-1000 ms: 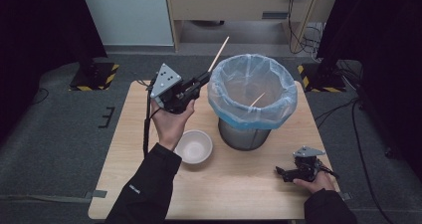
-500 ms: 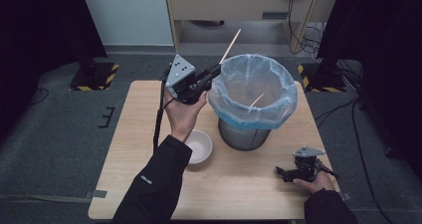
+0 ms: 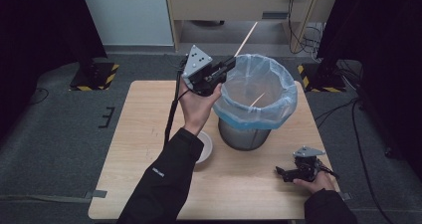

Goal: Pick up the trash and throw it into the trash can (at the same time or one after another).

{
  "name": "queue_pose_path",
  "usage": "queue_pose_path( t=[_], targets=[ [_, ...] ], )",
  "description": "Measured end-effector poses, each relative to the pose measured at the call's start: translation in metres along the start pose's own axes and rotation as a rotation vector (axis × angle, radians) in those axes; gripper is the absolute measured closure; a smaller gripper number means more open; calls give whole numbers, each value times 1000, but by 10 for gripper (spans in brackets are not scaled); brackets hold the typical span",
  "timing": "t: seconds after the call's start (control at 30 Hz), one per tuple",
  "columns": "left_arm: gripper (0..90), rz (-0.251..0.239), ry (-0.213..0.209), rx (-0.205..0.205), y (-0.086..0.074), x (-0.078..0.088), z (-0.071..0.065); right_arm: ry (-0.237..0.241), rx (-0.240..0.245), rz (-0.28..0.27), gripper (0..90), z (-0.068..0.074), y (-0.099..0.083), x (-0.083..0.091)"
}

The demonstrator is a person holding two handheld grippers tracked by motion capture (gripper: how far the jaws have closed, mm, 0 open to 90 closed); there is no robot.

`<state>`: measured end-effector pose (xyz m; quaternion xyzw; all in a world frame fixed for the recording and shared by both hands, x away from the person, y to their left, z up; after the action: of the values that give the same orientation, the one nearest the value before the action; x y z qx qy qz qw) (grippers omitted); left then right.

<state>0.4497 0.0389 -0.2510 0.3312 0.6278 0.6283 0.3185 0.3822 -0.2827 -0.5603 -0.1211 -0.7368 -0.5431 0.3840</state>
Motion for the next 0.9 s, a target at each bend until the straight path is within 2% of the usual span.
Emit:
queue_pose_path(
  t=[0.33,0.53,0.77,0.9],
  targets=[
    [853,13,-20,3,6,-30,-8,0,1,0,6,0,0,0],
    [853,27,-31,-17,5,-50,-11,0,1,0,6,0,0,0],
    [849,76,-34,-20,-3,-73,-7,0,0,0,6,0,0,0],
    [735,86,-43,0,-6,-77,-2,0,1,2,6,0,0,0]
  ],
)
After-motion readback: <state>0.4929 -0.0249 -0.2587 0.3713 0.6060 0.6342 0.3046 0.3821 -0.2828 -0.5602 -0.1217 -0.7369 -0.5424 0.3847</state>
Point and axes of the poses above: each handheld gripper's, and its own axes: x roughly backward along the jaws, y roughly out of its top, z roughly to its left, the point moved 3 cm from there along -x, roughly forward along the jaws, and after that the axes turned 10 degrees about -y, right-handed, at the moved point
